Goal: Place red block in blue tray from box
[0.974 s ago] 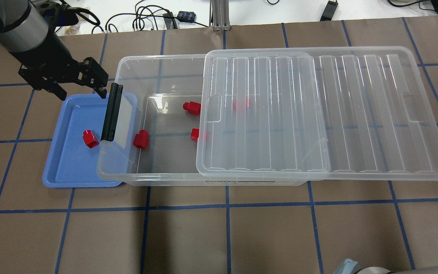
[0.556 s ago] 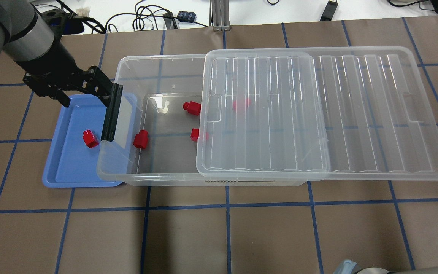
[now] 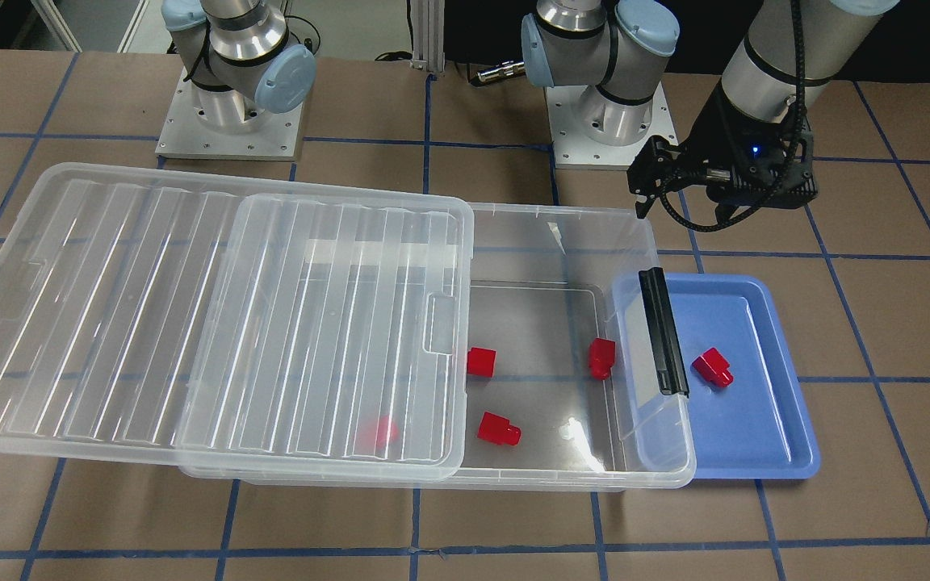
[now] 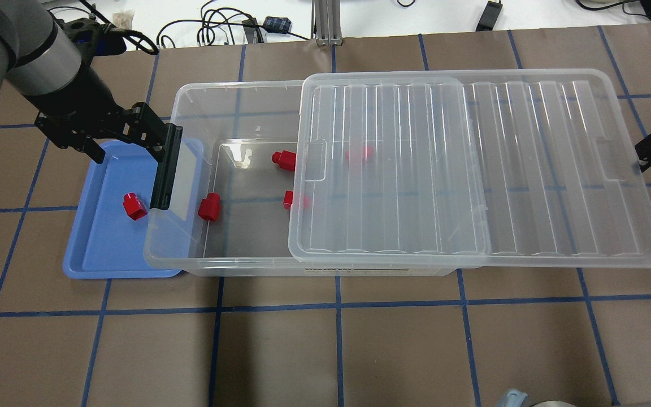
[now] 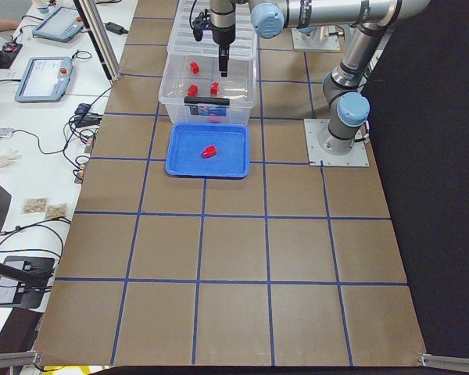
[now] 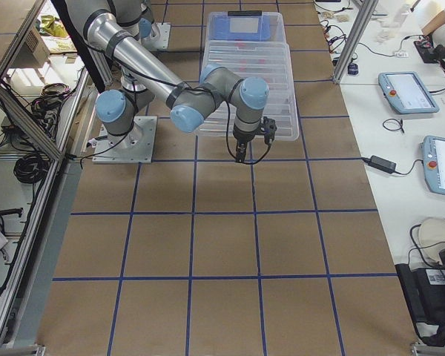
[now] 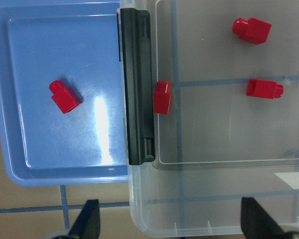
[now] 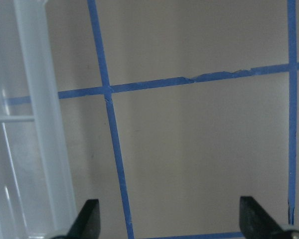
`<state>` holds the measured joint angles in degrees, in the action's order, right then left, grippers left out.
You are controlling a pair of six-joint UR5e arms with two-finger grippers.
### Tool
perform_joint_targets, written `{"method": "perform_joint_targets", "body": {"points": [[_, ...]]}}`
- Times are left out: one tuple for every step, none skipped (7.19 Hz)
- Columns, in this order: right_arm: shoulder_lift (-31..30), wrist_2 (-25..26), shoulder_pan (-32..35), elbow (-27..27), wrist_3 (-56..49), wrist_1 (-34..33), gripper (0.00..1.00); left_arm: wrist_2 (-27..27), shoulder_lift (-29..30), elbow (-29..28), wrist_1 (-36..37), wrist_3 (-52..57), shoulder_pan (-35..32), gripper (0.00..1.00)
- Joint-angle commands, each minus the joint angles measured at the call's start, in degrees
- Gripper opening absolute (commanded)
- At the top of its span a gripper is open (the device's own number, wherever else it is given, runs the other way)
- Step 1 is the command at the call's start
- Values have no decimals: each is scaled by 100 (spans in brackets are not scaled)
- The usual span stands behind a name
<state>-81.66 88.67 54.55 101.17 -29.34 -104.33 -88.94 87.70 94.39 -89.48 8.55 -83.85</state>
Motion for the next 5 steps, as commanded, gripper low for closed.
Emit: {"method": "perform_joint_targets", "body": {"points": [[-17, -60, 240, 8, 199, 1, 100, 0, 10, 9, -43, -3, 0, 100], [-17, -87, 397, 8, 270, 1, 100, 0, -16, 9, -87, -3, 0, 100], [-17, -96, 538, 8, 384, 1, 100, -18, -7, 9, -87, -3, 0, 100], [-8, -165, 713, 17, 446, 1, 100, -18, -16, 9, -87, -20, 0, 100], [-8, -157, 863, 17, 472, 1, 100, -18, -7, 18, -96, -20, 0, 100]]}}
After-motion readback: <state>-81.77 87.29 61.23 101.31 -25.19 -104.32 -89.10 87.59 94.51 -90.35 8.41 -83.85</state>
